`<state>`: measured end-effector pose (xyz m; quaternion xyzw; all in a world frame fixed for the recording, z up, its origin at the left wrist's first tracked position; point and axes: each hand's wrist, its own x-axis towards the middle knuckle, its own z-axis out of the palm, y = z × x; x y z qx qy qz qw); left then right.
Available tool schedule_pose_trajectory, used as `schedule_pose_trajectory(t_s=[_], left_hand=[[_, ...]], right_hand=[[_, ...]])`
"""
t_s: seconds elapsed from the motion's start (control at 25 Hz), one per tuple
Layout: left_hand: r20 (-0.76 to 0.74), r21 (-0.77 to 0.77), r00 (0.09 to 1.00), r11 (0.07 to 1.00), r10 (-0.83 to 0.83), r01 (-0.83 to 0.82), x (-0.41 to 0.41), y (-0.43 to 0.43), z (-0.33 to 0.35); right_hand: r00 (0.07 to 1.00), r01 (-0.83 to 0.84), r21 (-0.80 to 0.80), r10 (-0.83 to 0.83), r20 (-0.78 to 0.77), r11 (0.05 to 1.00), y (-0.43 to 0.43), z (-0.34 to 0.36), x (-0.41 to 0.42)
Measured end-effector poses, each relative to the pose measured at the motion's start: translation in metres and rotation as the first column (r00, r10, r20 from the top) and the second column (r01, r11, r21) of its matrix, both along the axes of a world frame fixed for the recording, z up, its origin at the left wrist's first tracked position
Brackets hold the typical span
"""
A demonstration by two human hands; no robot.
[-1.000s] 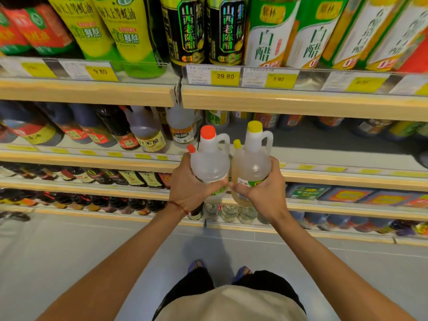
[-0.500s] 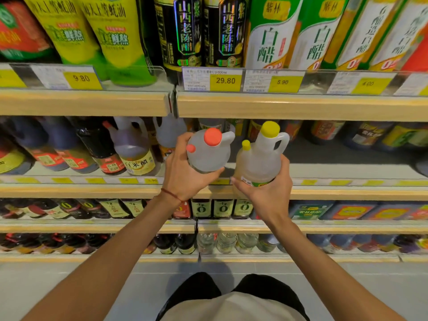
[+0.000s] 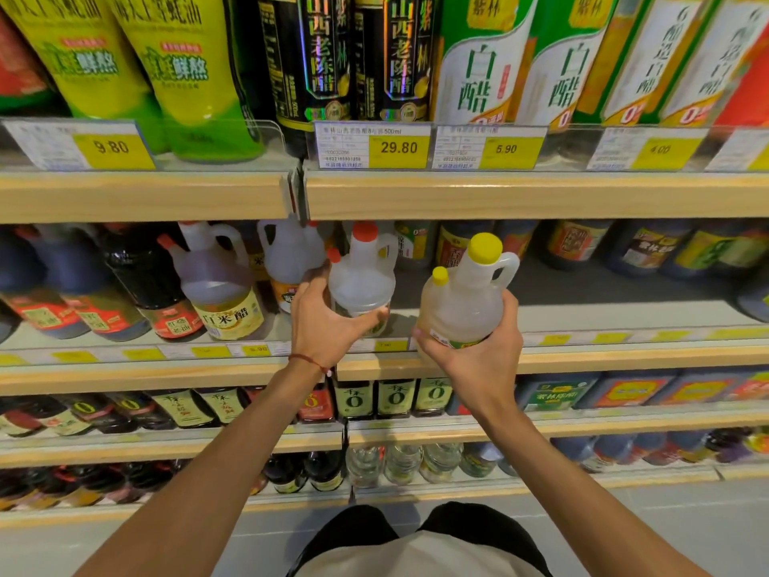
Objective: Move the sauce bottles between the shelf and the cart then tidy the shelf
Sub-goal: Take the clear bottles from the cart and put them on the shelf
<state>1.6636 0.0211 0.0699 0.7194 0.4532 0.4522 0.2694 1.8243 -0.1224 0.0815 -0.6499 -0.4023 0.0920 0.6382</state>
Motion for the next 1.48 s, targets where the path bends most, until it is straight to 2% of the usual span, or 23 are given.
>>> schedule_pose_trajectory(t_s=[0.08,0.24,0.44,0.56,0.76,0.84,0.88,0.92,1.0,1.12,1.24,1.36,1.48], left_hand=[[0.003,-0.058,1.0,0.998,0.023,-0.023,-0.002,0.007,-0.005],[0.105,-0.11,0.994,0.994,0.002,0.01,-0.004,0.004,0.007],[0.012,-0.161,0.999,0.987,0.031,-0.028,-0.005,-0.001,0.013],[-0.067,-0.139,0.996,0.988,0.057,-0.066,-0.007,-0.006,0.02],[-0.034,-0.222,0.997,0.972,0.072,-0.078,-0.03,-0.031,0.022],[0.023,-0.276,0.999,0.961,0.025,-0.017,-0.037,-0.045,0.028],[0.081,-0.339,0.995,0.937,-0.056,0.08,-0.039,-0.051,0.032],[0.176,-0.429,0.969,0.873,-0.171,0.232,-0.039,-0.058,0.037],[0.276,-0.529,0.875,0.697,-0.398,0.484,-0.036,-0.073,0.047],[0.275,-0.576,0.787,0.561,-0.553,0.595,-0.026,-0.1,0.058],[0.294,-0.569,0.81,0.588,-0.508,0.575,-0.01,-0.12,0.062],[0.281,-0.582,0.857,0.633,-0.433,0.511,0.006,-0.131,0.06],[0.241,-0.627,0.861,0.605,-0.449,0.491,0.029,-0.146,0.059]], right_hand=[[1.0,-0.011,-0.014,0.011,-0.002,1.0,0.0,-0.001,-0.001],[0.999,-0.041,-0.04,0.04,-0.015,0.998,-0.002,0.002,-0.006],[0.996,-0.081,-0.076,0.079,-0.028,0.994,-0.008,0.012,-0.017],[0.994,-0.095,-0.116,0.088,-0.058,0.989,-0.013,0.018,-0.023],[0.99,-0.114,-0.169,0.098,-0.1,0.979,-0.028,0.034,-0.035],[0.986,-0.141,-0.199,0.119,-0.118,0.97,-0.036,0.04,-0.038],[0.984,-0.152,-0.214,0.127,-0.128,0.965,-0.04,0.042,-0.04],[0.981,-0.16,-0.224,0.13,-0.141,0.961,-0.044,0.044,-0.041],[0.972,-0.186,-0.236,0.144,-0.185,0.954,-0.049,0.048,-0.043],[0.943,-0.265,-0.255,0.196,-0.268,0.93,-0.056,0.051,-0.036],[0.871,-0.44,-0.279,0.329,-0.366,0.853,-0.064,0.053,-0.016],[0.754,-0.647,-0.339,0.506,-0.419,0.683,-0.077,0.05,0.02],[0.716,-0.698,-0.413,0.583,-0.384,0.585,-0.086,0.051,0.058]])
